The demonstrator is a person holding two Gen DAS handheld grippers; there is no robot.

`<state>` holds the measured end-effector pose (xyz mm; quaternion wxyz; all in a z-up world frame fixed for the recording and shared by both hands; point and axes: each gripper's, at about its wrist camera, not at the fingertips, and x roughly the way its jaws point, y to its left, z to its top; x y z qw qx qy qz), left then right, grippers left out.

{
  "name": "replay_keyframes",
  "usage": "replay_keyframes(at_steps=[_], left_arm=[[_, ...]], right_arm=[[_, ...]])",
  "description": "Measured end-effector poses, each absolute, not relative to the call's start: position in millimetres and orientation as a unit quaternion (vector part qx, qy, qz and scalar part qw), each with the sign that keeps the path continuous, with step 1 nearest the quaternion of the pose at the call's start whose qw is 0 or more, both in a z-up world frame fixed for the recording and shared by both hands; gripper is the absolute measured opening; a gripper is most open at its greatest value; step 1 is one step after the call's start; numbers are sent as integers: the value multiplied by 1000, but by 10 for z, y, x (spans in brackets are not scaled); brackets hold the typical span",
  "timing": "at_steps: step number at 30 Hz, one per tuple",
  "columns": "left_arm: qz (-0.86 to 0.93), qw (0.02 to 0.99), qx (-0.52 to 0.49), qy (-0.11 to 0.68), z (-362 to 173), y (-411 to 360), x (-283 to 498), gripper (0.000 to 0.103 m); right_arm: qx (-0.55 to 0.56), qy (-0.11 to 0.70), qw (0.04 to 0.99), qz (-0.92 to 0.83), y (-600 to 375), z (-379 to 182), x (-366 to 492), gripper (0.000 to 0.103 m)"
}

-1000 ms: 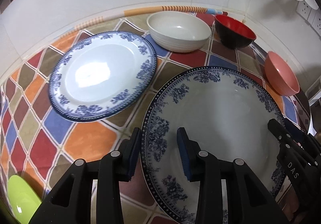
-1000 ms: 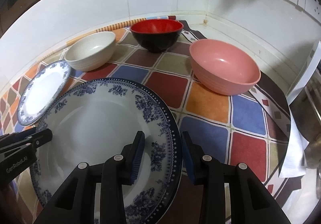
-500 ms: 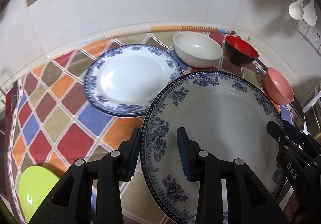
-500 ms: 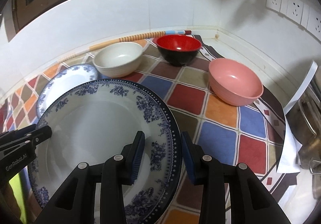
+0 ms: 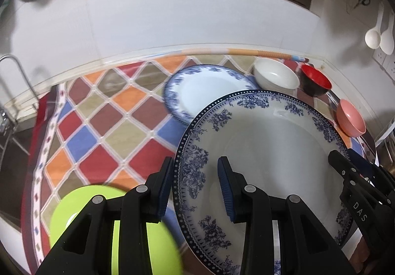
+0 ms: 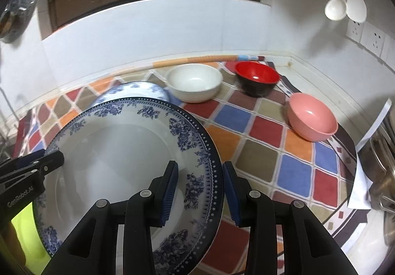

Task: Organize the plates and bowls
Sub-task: 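Carry the blue-floral plate with both grippers over the green plate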

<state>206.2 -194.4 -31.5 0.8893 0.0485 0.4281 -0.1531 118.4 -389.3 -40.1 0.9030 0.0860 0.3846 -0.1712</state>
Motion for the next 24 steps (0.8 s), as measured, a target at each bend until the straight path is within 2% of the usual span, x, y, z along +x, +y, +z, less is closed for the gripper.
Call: replay_keyframes(at_steps=[24], left_arm=[[-79,896,19,436,-338,-434,1809,36]], right_arm=[[56,397,912,-85,-2440,-324,1273,38]])
